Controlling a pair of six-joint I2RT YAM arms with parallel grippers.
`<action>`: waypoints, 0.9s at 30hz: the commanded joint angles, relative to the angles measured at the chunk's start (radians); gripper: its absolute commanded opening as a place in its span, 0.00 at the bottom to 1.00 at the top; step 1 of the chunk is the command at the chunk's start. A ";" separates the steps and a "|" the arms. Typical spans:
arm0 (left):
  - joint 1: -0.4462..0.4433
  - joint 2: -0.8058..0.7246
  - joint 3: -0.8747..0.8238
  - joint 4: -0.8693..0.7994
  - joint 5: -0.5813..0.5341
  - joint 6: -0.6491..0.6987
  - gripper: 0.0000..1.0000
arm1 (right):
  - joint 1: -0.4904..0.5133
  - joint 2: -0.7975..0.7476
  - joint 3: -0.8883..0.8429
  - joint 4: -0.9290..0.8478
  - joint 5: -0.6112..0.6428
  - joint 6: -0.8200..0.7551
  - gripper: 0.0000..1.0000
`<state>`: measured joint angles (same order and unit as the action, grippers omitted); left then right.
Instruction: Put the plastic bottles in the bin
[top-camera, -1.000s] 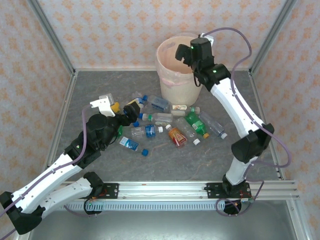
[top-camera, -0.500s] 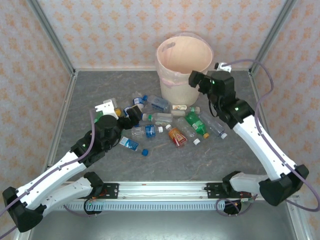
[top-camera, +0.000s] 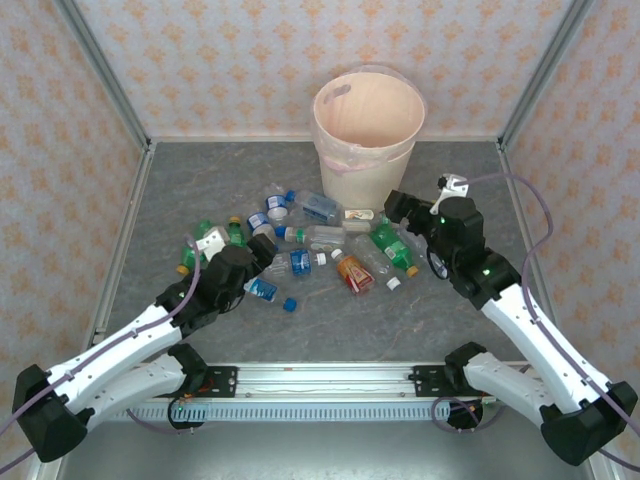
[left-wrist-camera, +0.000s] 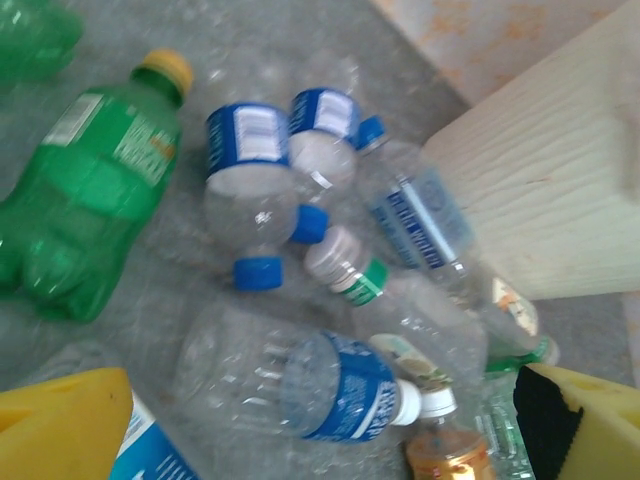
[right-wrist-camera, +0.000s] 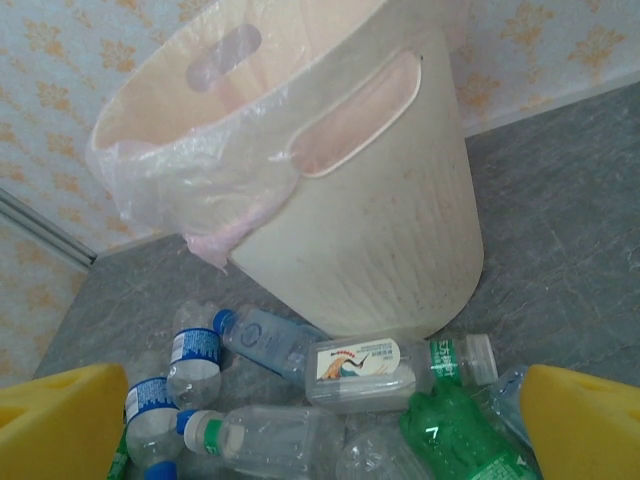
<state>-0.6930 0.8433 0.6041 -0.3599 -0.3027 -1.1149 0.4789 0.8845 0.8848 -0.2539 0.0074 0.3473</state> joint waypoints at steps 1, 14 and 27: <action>0.003 0.031 -0.023 -0.121 0.044 -0.154 0.98 | 0.003 -0.038 -0.035 0.049 -0.024 0.014 1.00; -0.069 0.164 -0.067 -0.154 0.129 -0.316 0.92 | 0.003 -0.120 -0.132 0.078 -0.051 0.009 1.00; -0.230 0.221 -0.098 -0.099 -0.007 -0.445 0.91 | 0.003 -0.122 -0.151 0.097 -0.071 0.037 1.00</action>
<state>-0.9184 1.0561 0.4931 -0.4564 -0.2264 -1.5330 0.4789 0.7704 0.7391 -0.1860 -0.0532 0.3683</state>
